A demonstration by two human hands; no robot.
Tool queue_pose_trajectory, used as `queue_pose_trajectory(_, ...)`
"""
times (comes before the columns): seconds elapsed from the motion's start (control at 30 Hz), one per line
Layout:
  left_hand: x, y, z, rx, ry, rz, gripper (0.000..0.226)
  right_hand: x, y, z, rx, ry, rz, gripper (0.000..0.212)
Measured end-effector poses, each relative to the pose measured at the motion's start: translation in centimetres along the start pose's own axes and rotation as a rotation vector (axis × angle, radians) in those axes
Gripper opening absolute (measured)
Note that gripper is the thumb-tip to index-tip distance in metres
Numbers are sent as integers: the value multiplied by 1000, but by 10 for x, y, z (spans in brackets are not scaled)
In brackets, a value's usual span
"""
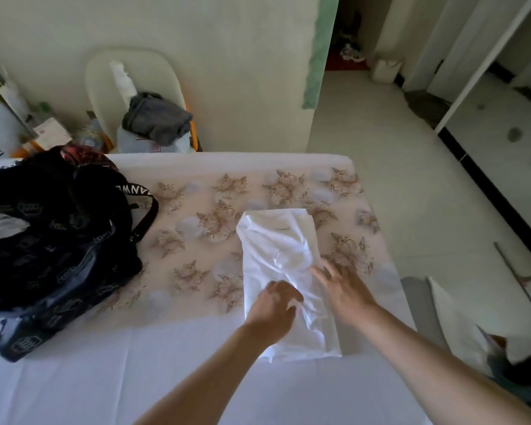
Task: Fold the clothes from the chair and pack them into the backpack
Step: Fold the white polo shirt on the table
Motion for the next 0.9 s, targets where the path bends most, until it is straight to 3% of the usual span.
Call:
queue_pose_trajectory(0.07, 0, 2, 18, 164, 12, 22, 37, 1, 7, 4, 95, -85, -53, 68)
queue_pose_trajectory(0.17, 2, 1, 36, 117, -63, 215, 41, 13, 19, 8, 138, -104, 2, 52)
queue_pose_trajectory(0.33, 26, -29, 46, 65, -55, -56, 34, 45, 10, 18, 116, -71, -184, 28)
queue_pose_trajectory(0.47, 52, -55, 66, 114, -21, -247, 41, 69, 12, 39, 24, -147, -235, 50)
queue_pose_trajectory(0.6, 88, -65, 94, 205, 138, -253, 44, 87, 24, 47, -52, 5, -219, 35)
queue_pose_trajectory(0.77, 124, -67, 103, 320, 291, -60, 50, 96, 23, 27, 88, 102, -342, 4)
queue_pose_trajectory(0.9, 153, -76, 101, 379, 346, -206, 28, 103, 24, 9, 300, 326, -340, 35)
Point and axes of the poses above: each hand's wrist, its own x-axis towards the middle knuckle, its own y-axis out of the palm, z = x × y, the point moved 2 cm from there along x, towards the middle knuckle, and after that the axes turned 6 degrees about -z, right-handed, at the moved point
